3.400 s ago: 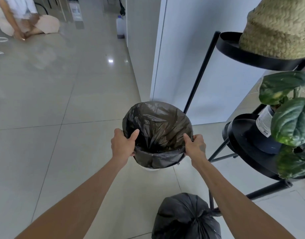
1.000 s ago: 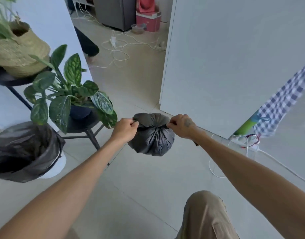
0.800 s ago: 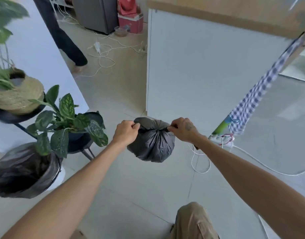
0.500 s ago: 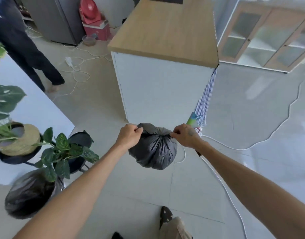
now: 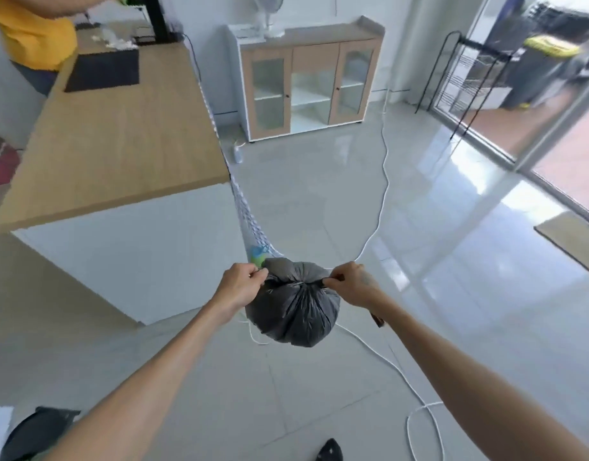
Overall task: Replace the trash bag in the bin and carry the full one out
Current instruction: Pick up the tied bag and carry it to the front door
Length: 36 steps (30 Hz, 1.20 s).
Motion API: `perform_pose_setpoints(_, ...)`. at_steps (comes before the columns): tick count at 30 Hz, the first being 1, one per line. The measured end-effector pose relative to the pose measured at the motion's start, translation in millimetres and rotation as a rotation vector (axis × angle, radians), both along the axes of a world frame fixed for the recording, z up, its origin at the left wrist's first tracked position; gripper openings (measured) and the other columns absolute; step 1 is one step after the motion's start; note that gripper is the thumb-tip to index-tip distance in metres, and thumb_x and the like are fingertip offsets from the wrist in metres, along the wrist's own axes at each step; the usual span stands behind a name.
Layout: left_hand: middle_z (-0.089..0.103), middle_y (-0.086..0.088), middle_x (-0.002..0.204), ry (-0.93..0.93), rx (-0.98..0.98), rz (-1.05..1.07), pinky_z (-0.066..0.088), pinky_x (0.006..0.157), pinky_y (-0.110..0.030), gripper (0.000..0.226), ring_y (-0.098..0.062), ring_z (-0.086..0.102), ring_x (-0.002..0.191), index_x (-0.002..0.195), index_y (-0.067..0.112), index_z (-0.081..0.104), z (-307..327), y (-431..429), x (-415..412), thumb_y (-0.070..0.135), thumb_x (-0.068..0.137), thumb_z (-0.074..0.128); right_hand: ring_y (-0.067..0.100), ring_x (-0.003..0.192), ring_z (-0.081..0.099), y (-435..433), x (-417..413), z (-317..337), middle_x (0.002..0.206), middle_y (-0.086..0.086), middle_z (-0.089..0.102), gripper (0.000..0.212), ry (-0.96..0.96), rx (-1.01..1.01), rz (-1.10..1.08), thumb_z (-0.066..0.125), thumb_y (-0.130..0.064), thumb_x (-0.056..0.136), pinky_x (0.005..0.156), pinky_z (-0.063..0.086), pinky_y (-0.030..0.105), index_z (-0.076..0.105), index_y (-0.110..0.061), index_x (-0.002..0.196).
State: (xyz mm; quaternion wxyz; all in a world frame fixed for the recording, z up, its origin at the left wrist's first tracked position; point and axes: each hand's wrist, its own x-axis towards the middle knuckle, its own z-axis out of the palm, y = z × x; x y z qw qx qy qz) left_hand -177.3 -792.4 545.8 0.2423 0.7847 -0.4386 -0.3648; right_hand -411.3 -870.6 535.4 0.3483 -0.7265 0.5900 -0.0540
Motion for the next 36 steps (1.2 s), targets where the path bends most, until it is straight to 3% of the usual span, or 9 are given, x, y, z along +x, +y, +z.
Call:
perform_pose_setpoints(6,0.047,-0.002,0.058,-0.002,-0.026,-0.218,0.031,0.059,-0.033,0.04,-0.023,0.042,0.063,0.059,0.015,0.049,13,-99,-106,0.028,0.096,0.057,0.016,0.057,0.05,-47,-116,16,0.072,0.014,0.069,0.025,-0.049,-0.012,-0.233,0.066,-0.025,0.087,0.052,0.038,0.027,0.076,-0.003,0.082)
perform_pose_setpoints(13,0.049,0.001,0.058,0.012,-0.067,-0.391,0.031,0.05,-0.03,0.037,-0.017,0.042,0.055,0.065,0.013,0.053,30,-197,-217,0.032,0.097,0.057,0.014,0.053,0.049,-99,-224,38,0.06,0.001,0.059,0.024,-0.093,-0.038,-0.47,0.067,-0.029,0.088,0.048,0.035,0.025,0.073,-0.01,0.074)
perform_pose_setpoints(21,0.05,0.0,0.059,0.092,-0.096,-0.572,0.028,0.044,-0.026,0.038,-0.016,0.04,0.052,0.062,0.016,0.052,38,-323,-318,0.03,0.097,0.058,0.014,0.051,0.046,-172,-315,47,0.061,0.001,0.061,0.023,-0.11,-0.06,-0.693,0.066,-0.027,0.087,0.045,0.034,0.024,0.076,-0.009,0.079)
perform_pose_setpoints(26,0.047,0.002,0.056,0.117,-0.097,-0.726,0.029,0.044,-0.026,0.042,-0.014,0.039,0.05,0.059,0.017,0.049,44,-425,-368,0.03,0.097,0.058,0.016,0.059,0.053,-238,-360,55,0.067,0.002,0.066,0.022,-0.056,-0.084,-0.795,0.069,-0.03,0.086,0.051,0.04,0.027,0.078,-0.011,0.082)
perform_pose_setpoints(31,0.048,0.0,0.058,0.109,-0.115,-0.825,0.028,0.045,-0.028,0.041,-0.016,0.039,0.051,0.061,0.015,0.049,50,-507,-410,0.031,0.097,0.058,0.022,0.079,0.07,-290,-397,59,0.079,0.003,0.075,0.018,-0.03,-0.113,-0.886,0.07,-0.031,0.087,0.068,0.054,0.033,0.079,-0.015,0.085)
perform_pose_setpoints(36,0.047,0.0,0.057,0.116,-0.132,-0.874,0.028,0.045,-0.028,0.04,-0.016,0.038,0.051,0.062,0.015,0.048,52,-580,-460,0.032,0.097,0.058,0.021,0.076,0.069,-346,-444,58,0.077,0.003,0.074,0.016,-0.046,-0.137,-0.976,0.07,-0.028,0.088,0.062,0.049,0.029,0.079,-0.015,0.087)
